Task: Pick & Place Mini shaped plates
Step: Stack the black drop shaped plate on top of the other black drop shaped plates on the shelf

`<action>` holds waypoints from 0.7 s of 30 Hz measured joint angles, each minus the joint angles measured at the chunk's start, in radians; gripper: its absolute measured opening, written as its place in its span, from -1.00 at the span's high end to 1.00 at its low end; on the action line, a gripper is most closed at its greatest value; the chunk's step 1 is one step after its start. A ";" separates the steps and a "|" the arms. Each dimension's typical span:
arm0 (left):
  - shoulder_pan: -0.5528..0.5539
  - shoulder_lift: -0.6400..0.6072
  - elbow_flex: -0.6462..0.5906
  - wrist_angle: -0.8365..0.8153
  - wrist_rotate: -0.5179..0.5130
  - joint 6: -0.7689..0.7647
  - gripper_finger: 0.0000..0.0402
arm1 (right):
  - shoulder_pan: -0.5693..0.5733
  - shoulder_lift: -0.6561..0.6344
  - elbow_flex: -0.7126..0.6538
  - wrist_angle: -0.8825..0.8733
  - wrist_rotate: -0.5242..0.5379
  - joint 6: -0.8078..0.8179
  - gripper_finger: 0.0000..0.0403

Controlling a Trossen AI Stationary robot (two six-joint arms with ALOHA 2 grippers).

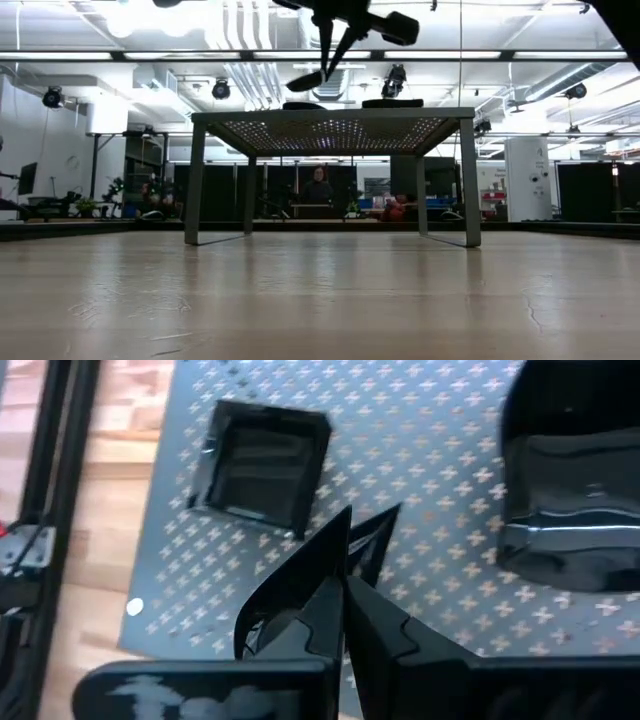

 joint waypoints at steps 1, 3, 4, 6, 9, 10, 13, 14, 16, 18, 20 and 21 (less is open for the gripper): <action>0.000 -0.002 0.000 0.000 0.000 0.000 0.60 | 0.001 0.000 -0.001 0.013 0.000 -0.005 0.96; 0.000 -0.006 0.000 0.000 0.000 0.000 0.60 | 0.002 -0.001 -0.006 0.043 -0.001 -0.013 0.96; 0.000 -0.008 0.000 0.000 0.000 0.000 0.60 | 0.002 -0.001 -0.013 0.045 -0.001 -0.013 0.96; 0.000 -0.010 0.000 0.000 0.000 0.001 0.60 | -0.002 -0.002 -0.028 0.046 -0.001 -0.010 0.96; 0.000 -0.011 0.000 -0.001 0.000 0.008 0.60 | -0.011 -0.002 -0.047 0.048 -0.009 -0.009 0.96; 0.000 -0.011 0.000 -0.001 0.000 0.008 0.60 | -0.014 -0.002 -0.052 0.049 -0.009 -0.009 0.96; 0.000 -0.013 0.000 -0.001 0.000 0.008 0.60 | -0.021 -0.002 -0.063 0.063 -0.009 -0.010 0.96; 0.000 -0.013 0.000 -0.001 0.000 0.008 0.60 | -0.023 -0.002 -0.066 0.063 -0.008 -0.010 0.96; 0.000 -0.016 0.000 -0.002 0.000 0.008 0.60 | -0.027 -0.002 -0.075 0.069 -0.005 -0.008 0.96; 0.000 -0.019 0.000 -0.002 0.000 0.008 0.60 | -0.029 -0.002 -0.081 0.075 -0.005 -0.003 0.96; 0.000 -0.020 0.000 -0.002 0.000 0.008 0.60 | -0.029 -0.002 -0.085 0.075 -0.004 0.003 0.96; 0.000 -0.020 0.000 -0.002 0.000 0.008 0.60 | -0.029 -0.002 -0.087 0.075 -0.004 0.010 0.96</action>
